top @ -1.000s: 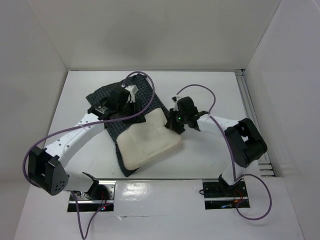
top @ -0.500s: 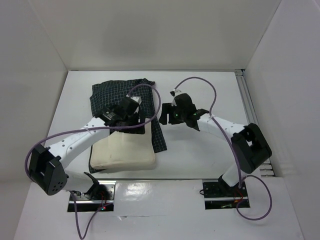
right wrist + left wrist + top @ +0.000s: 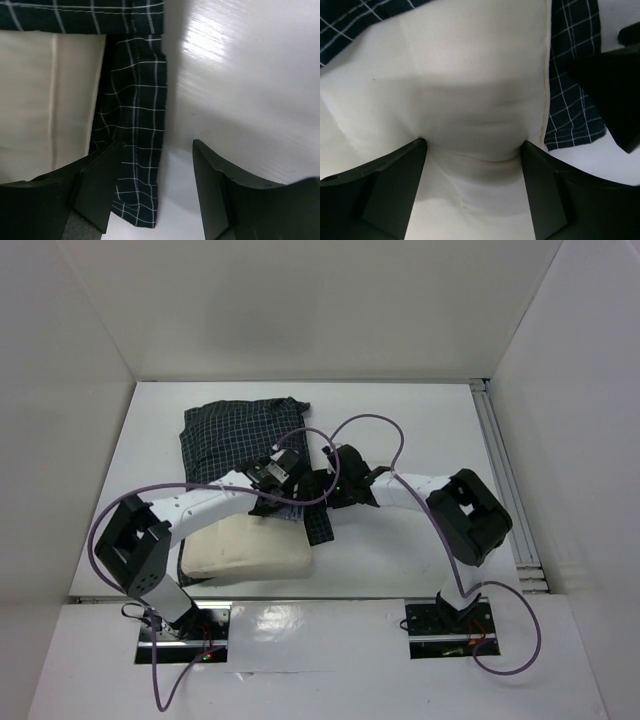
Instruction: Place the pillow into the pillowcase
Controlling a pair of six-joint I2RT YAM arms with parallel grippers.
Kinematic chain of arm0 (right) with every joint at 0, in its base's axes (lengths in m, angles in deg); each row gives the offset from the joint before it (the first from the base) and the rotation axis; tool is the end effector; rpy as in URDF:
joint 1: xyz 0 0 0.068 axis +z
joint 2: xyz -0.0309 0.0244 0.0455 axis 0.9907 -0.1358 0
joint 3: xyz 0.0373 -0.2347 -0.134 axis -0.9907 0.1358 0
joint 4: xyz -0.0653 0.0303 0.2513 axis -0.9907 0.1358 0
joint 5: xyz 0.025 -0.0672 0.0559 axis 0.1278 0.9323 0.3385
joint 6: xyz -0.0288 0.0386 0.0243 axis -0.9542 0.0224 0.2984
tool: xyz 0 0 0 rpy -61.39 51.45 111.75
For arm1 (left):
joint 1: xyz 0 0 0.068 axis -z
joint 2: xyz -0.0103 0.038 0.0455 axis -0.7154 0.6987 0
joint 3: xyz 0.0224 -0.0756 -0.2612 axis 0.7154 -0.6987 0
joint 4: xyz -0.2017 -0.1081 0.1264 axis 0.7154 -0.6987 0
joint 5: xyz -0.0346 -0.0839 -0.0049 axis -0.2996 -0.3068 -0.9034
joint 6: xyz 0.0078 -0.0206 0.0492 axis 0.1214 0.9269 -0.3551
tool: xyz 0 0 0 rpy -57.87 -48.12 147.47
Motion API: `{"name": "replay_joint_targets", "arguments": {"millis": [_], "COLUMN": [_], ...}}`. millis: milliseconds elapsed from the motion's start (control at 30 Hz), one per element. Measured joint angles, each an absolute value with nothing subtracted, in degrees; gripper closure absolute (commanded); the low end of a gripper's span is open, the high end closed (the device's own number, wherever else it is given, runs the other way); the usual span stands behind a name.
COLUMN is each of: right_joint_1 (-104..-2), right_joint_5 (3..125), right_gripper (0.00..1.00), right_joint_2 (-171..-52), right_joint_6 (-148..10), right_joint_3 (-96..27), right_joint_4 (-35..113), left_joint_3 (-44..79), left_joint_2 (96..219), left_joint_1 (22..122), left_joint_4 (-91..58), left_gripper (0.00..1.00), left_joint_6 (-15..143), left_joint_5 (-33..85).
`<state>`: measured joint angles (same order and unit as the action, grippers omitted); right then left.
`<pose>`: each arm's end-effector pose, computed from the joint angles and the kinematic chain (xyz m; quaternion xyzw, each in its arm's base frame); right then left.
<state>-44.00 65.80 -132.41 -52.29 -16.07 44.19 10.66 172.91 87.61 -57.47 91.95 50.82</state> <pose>0.2803 0.2251 0.1566 -0.1369 0.9309 0.2123 0.2640 0.2433 -0.2048 0.2256 -0.0137 0.9666 -0.0322 0.2540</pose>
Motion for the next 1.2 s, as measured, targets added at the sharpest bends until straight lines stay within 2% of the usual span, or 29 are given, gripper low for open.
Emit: {"name": "replay_joint_targets", "arguments": {"millis": [67,100,133,167,200,233,267,467,600,900,1200], "right_joint_1": [-43.35,-43.08,-42.91,-42.78,-42.67,-42.54,-42.47,-41.95,-41.51,-37.05,-34.45], "right_joint_5": [65.80,65.71,65.58,65.32,64.99,64.86,64.31,63.85,63.76,67.57,68.11], "right_gripper": [0.42,0.45,0.50,0.64,0.76,0.92,1.00,1.00,1.00,1.00,1.00], "right_joint_2": [-132.74,-133.09,-133.39,-133.92,-134.57,-135.12,-135.77,-133.98,-126.07,-110.81,-103.84], "right_joint_6": [-52.48,-52.48,-52.53,-52.53,-52.70,-52.44,-52.15,-51.11,-51.06,-52.64,-48.70], "right_joint_3": [-16.09,-16.20,-16.38,-16.64,-17.10,-17.38,-17.38,-16.64,-16.79,-21.23,-7.94], "right_joint_4": [43.73,43.34,42.86,42.42,41.87,41.54,40.87,40.63,41.76,47.75,48.41], "left_joint_3": [10.75,10.75,10.75,10.75,10.72,10.72,10.72,10.72,13.08,35.77,39.20], "left_joint_2": [173.39,173.68,173.85,174.07,174.14,174.11,173.98,171.97,172.15,181.52,186.24], "left_joint_1": [87.63,87.61,87.48,87.22,86.80,86.32,85.80,82.28,78.82,74.87,74.32], "left_joint_4": [-57.50,-57.47,-57.32,-57.21,-57.12,-57.04,-57.04,-57.06,-58.00,-65.74,-63.27], "left_gripper": [0.31,0.61,0.83,1.00,1.00,1.00,1.00,1.00,1.00,1.00,1.00], "left_joint_6": [93.06,93.11,93.98,94.29,94.40,94.57,94.53,94.35,94.07,92.74,93.09], "left_joint_5": [51.59,51.98,52.11,52.46,52.81,52.68,52.20,48.79,47.21,48.09,49.55]}}
